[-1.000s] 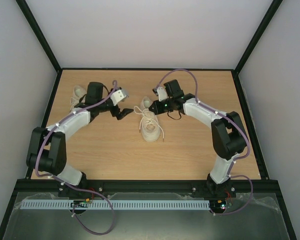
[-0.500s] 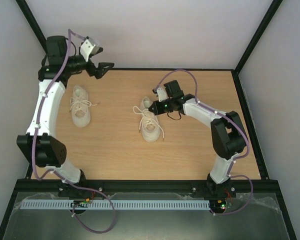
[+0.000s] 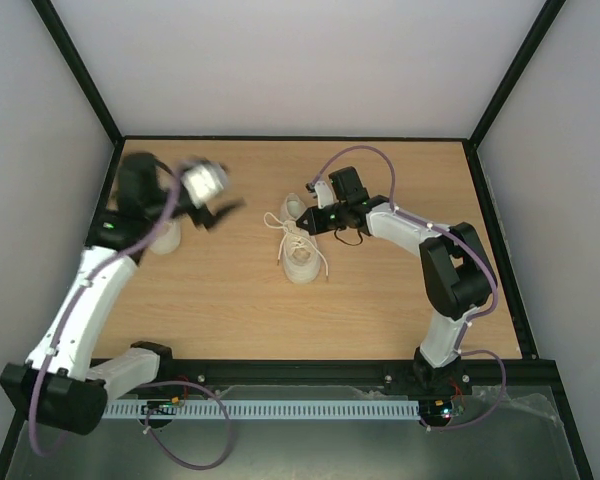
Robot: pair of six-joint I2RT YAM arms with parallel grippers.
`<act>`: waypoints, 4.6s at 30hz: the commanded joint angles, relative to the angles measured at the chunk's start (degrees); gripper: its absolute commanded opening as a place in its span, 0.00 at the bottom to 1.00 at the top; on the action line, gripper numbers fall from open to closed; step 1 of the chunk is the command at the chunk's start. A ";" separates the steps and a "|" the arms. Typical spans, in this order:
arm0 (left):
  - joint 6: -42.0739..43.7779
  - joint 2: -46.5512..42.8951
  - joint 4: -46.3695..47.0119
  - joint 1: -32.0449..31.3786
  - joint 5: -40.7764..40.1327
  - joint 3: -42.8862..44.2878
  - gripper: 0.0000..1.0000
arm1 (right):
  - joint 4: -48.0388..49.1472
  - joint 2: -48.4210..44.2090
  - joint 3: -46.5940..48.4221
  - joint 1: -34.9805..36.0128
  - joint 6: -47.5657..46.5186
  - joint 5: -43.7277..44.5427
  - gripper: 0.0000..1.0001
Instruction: Tie the shoes
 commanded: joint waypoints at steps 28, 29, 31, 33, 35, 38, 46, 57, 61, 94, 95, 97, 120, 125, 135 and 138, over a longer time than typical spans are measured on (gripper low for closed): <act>29.85 36.65 36.76 -16.69 -2.87 -13.94 0.82 | -1.81 -0.71 2.03 -0.50 -1.68 -4.94 0.01; 30.57 36.83 36.42 -16.69 -2.51 -13.84 0.79 | -1.94 -0.84 1.93 -0.52 -1.74 -4.74 0.01; 33.11 37.28 35.52 -16.78 -2.15 -14.29 0.76 | -2.08 -1.18 1.65 -0.58 -1.94 -4.37 0.01; 34.13 37.99 35.35 -16.78 -2.68 -14.36 0.74 | -2.29 -1.47 1.64 -0.66 -2.02 -4.33 0.01; 34.76 38.56 35.64 -16.78 -2.81 -14.29 0.74 | -2.35 -1.61 1.54 -0.67 -2.06 -4.54 0.01; 39.37 39.08 34.31 -16.78 -1.96 -14.66 0.77 | -2.28 -1.60 1.39 -0.67 -1.96 -4.60 0.01; 35.32 40.88 37.57 -17.69 -4.19 -12.87 0.56 | -2.60 -1.58 1.19 -0.76 -2.12 -4.54 0.01; 31.90 40.32 43.63 -18.27 -6.86 -14.63 0.17 | -2.80 -2.28 0.50 -1.56 -1.46 -3.86 0.01; 30.66 39.80 44.44 -18.27 -6.64 -15.04 0.08 | -2.46 -2.92 -0.80 -2.07 -1.18 -3.11 0.01; 26.95 41.97 58.86 -17.92 -10.70 -19.30 0.02 | -2.97 8.58 8.73 -7.19 -4.13 -15.37 0.25; 25.39 42.40 59.28 -17.95 -11.79 -18.53 0.02 | -2.33 8.27 8.08 -7.17 -4.31 -15.91 0.25; 24.22 42.55 58.78 -17.93 -12.17 -17.81 0.02 | -0.78 6.52 6.04 -7.18 -4.58 -16.28 0.26; 19.37 40.65 56.09 -18.98 -10.78 -19.99 0.02 | 14.57 -2.85 -14.55 -0.83 -3.64 0.16 0.34; 18.99 40.64 56.07 -18.98 -10.75 -19.91 0.02 | 15.45 -2.91 -14.33 0.47 -4.45 2.91 0.32; 17.35 40.06 54.82 -18.96 -10.39 -19.73 0.02 | 15.55 -4.34 -14.34 1.25 -4.17 4.35 0.04; 16.85 39.49 52.38 -18.90 -9.01 -19.58 0.03 | 16.89 -6.35 -15.73 1.42 -1.32 3.79 0.03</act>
